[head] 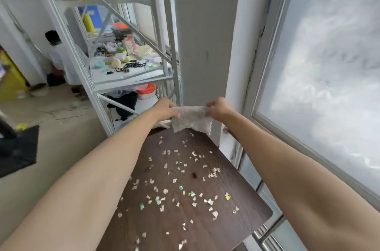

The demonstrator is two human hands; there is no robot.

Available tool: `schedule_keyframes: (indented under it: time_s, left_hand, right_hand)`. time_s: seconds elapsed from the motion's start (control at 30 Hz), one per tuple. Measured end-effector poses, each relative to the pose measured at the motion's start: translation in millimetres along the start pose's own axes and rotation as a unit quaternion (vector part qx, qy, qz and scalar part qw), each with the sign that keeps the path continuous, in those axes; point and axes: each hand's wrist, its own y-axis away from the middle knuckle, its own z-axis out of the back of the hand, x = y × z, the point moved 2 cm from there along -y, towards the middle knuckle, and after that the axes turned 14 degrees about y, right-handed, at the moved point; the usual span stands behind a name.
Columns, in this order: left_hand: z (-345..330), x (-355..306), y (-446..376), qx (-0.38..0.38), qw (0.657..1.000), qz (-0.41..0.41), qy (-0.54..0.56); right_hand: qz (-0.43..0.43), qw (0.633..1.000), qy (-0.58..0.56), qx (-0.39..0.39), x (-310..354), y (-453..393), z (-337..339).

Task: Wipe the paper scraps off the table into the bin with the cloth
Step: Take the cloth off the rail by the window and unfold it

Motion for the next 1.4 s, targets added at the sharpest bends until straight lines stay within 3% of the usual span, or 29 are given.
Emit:
schedule_keyframes:
  time_s: [0.33, 0.47, 0.6, 0.67, 0.83, 0.9, 1.0, 1.07, 1.23, 1.4]
  left_hand:
    - [77.5, 10.2, 47.7, -0.105, 0.992, -0.063, -0.019]
    - [94.3, 18.4, 63.9, -0.091, 0.991, -0.020, 0.100]
    - [93.9, 24.7, 67.5, -0.052, 0.944, 0.013, 0.325]
    - [90.0, 25.2, 68.8, -0.037, 0.935, 0.020, 0.351]
    - [88.1, 33.6, 60.8, -0.111, 0.950, 0.029, 0.289]
    - [88.9, 39.1, 57.8, -0.104, 0.953, 0.038, 0.283]
    - [83.5, 41.2, 59.4, 0.002, 0.944, 0.049, 0.326]
    - [80.9, 42.9, 59.6, 0.032, 0.941, 0.052, 0.333]
    - [88.8, 49.3, 53.8, -0.039, 0.902, 0.024, 0.430]
    - [93.5, 54.0, 54.1, -0.046, 0.876, 0.022, 0.480]
  right_hand:
    - [0.107, 0.988, 0.113, 0.012, 77.2, 14.8, -19.9]
    - [0.109, 0.992, 0.007, 0.064, 85.7, 11.9, -24.2]
    - [0.085, 0.980, -0.149, 0.102, 93.0, 8.6, -39.5]
    - [0.065, 0.967, -0.211, 0.127, 94.5, 10.2, -44.4]
    - [0.032, 0.920, -0.274, 0.280, 93.9, 11.8, -53.1]
    - [0.027, 0.916, -0.291, 0.273, 93.1, 10.4, -55.3]
    - [0.023, 0.918, -0.313, 0.245, 90.7, 9.3, -54.8]
    - [0.032, 0.919, -0.312, 0.239, 88.3, 8.3, -53.1]
    - [0.085, 0.888, -0.374, 0.254, 83.9, 3.0, -52.1]
    - [0.113, 0.906, -0.334, 0.233, 84.4, 1.2, -53.3]
